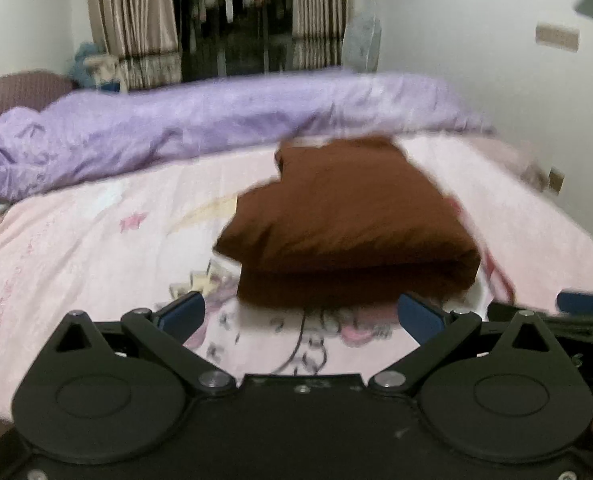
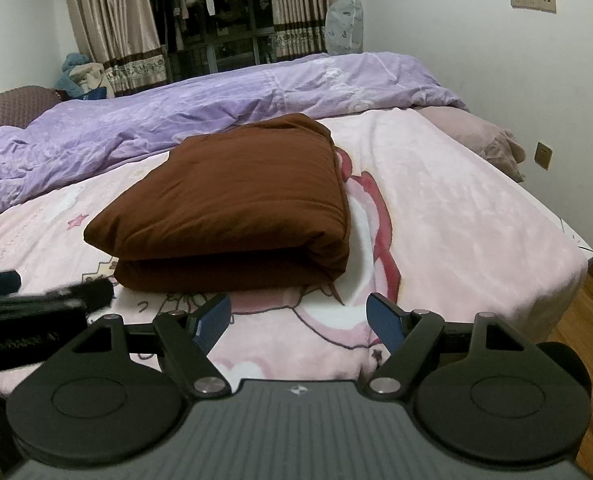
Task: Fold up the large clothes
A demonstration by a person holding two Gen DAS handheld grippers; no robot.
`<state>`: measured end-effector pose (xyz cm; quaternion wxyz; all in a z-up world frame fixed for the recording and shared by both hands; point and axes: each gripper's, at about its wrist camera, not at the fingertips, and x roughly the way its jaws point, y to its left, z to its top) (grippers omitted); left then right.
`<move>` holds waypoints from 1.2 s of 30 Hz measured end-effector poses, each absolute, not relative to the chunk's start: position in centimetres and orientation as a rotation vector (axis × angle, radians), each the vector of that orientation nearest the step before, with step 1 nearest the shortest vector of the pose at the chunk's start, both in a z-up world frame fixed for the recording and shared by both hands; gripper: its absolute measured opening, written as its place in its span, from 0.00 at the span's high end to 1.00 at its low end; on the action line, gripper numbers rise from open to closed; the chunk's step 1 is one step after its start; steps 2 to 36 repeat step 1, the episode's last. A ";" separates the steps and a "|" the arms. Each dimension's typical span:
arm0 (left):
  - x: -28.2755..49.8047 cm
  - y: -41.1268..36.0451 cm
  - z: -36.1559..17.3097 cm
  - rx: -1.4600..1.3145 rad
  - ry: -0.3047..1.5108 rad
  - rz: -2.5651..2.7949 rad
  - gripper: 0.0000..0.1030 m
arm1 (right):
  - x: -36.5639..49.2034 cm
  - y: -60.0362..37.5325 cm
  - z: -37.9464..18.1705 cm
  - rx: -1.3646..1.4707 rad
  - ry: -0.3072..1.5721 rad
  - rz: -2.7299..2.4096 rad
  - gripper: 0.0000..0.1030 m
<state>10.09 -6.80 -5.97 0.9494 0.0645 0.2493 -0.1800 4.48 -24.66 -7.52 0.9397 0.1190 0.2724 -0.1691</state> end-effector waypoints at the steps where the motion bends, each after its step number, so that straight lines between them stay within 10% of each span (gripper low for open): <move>1: 9.9 -6.7 -5.8 0.125 0.496 -0.369 0.00 | 4.5 -24.7 -7.5 0.243 0.555 -0.345 0.12; 36: 9.9 -6.7 -5.8 0.125 0.496 -0.369 0.00 | 4.5 -24.7 -7.5 0.243 0.555 -0.345 0.12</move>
